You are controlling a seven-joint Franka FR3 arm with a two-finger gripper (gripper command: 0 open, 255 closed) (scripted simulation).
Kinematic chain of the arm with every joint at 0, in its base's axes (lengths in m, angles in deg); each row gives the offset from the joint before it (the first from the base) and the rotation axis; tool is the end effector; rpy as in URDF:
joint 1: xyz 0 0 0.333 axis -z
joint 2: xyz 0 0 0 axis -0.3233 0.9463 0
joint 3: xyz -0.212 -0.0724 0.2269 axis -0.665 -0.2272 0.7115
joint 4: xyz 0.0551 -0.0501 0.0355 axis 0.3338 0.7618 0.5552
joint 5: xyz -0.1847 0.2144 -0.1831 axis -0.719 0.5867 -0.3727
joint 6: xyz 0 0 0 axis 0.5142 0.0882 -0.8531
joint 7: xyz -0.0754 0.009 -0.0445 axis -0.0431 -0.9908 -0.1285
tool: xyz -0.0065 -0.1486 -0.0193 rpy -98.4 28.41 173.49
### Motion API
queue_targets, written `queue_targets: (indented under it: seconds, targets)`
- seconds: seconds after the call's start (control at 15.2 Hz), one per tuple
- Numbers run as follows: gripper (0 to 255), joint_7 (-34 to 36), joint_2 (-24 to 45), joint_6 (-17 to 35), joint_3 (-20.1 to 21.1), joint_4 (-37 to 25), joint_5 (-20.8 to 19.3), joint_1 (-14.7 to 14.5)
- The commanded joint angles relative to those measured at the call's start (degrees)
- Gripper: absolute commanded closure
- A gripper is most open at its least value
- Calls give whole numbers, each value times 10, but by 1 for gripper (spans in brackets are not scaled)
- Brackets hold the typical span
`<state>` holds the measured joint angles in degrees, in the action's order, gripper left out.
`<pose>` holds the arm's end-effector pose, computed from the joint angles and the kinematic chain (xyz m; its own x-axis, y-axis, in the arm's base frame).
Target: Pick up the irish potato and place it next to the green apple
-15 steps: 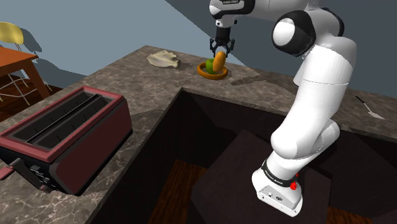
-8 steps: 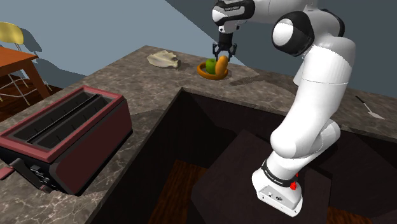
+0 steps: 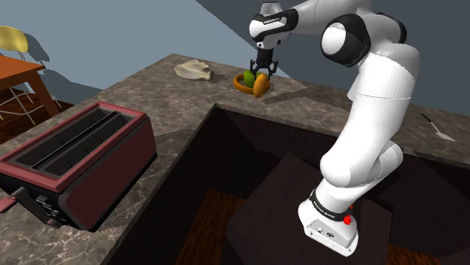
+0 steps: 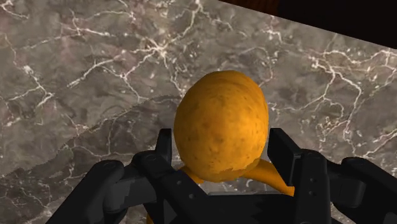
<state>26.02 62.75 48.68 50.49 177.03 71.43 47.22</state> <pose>0.5135 -0.3068 0.4266 0.6109 -0.7915 0.0172 -0.7892 -0.6072 0.0922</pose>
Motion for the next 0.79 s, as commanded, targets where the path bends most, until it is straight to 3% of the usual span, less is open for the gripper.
queue_targets:
  seconds: [0.0, 0.73]
  targets:
    - [255, 0, 4, 13, 0, 8, 0, 1]
    - [255, 6, 28, 88, -1, 59, -2, 1]
